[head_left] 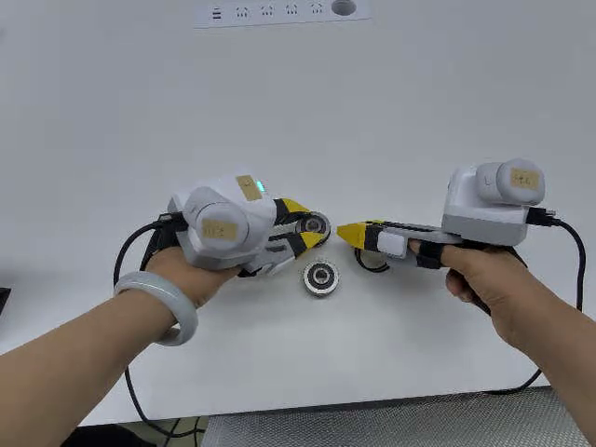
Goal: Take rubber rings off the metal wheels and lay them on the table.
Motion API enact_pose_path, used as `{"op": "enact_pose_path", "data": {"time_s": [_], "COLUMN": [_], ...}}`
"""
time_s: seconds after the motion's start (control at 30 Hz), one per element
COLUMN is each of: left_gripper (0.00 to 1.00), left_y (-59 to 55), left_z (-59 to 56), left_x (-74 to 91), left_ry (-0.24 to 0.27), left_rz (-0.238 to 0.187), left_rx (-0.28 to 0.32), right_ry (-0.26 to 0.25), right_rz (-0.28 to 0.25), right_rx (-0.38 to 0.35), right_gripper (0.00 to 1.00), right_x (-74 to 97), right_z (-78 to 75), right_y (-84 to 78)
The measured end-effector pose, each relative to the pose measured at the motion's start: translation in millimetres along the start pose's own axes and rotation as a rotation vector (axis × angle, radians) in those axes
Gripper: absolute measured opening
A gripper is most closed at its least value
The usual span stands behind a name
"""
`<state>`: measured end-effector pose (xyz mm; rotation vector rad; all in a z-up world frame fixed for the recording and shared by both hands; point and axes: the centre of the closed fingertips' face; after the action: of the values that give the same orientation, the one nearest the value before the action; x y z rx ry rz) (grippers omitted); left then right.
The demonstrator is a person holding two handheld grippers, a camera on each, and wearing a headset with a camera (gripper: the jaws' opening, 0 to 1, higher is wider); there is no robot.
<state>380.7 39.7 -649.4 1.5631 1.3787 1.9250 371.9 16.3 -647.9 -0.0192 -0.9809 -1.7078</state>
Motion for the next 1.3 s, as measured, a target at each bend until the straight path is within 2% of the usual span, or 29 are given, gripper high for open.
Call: {"op": "enact_pose_path", "data": {"time_s": [0.17, 0.67, 1.3], "left_gripper": [0.16, 0.14, 0.14], "left_y": [-2.7, -3.9, -3.7], "left_z": [0.1, 1.5, 1.0], "left_x": [-1.0, -1.7, -1.1], "left_ry": [-0.002, 0.001, 0.004], "left_rz": [0.013, 0.008, -0.002], "left_rx": [0.002, -0.014, -0.002], "right_ry": [-0.001, 0.013, 0.037], "right_rz": [-0.001, 0.005, 0.012], "right_rx": [-0.004, -0.014, -0.017], "right_gripper": [0.12, 0.12, 0.13], "right_x": [-0.2, -10.2, -25.6], "right_z": [-1.5, -0.1, -0.9], "right_y": [0.4, 1.3, 8.4]}}
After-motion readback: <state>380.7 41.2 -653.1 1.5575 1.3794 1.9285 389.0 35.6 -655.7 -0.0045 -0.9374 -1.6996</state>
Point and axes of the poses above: the centre of the closed fingertips' face, and the gripper's own axes: x roughly backward along the fingers, z roughly to its left, y roughly out of its top, and after that the axes turned 4 degrees about x, right-handed
